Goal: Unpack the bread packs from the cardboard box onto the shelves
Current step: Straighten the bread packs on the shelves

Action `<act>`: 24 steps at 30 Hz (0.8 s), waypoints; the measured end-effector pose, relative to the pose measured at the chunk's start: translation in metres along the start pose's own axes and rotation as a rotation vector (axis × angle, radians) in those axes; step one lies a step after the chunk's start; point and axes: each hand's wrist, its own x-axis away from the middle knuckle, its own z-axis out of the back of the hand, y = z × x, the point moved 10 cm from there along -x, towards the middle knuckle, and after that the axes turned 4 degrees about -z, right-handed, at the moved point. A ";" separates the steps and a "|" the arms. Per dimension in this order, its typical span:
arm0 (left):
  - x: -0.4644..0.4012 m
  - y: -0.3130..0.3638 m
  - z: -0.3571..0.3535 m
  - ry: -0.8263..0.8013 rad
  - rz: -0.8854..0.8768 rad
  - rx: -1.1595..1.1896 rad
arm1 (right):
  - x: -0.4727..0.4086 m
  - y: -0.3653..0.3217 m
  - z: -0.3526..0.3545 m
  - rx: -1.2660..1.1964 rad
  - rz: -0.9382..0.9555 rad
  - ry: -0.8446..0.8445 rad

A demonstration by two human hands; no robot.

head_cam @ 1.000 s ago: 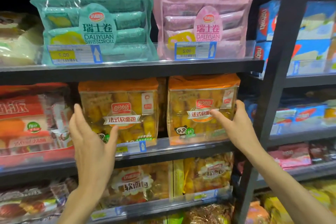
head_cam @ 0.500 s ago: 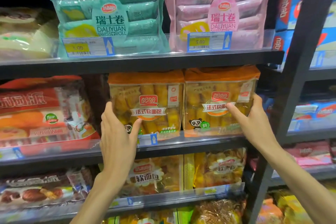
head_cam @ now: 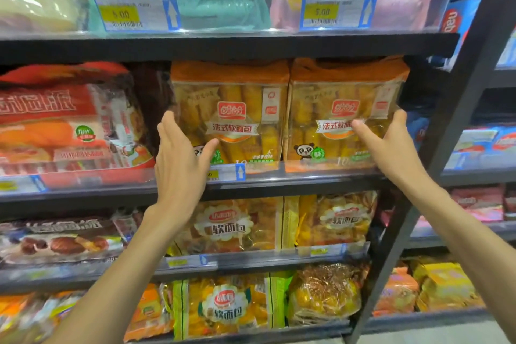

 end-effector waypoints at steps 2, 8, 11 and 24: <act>0.001 0.002 0.003 0.009 -0.008 -0.007 | 0.001 0.000 0.002 -0.002 0.000 0.005; 0.005 0.009 0.008 0.005 -0.009 -0.046 | 0.007 -0.004 0.005 0.024 0.017 0.049; 0.011 0.008 0.009 -0.027 -0.024 -0.011 | 0.009 0.001 0.005 0.002 0.019 0.039; 0.076 -0.008 0.051 -0.102 -0.159 -0.030 | 0.118 -0.025 -0.024 0.144 0.350 0.076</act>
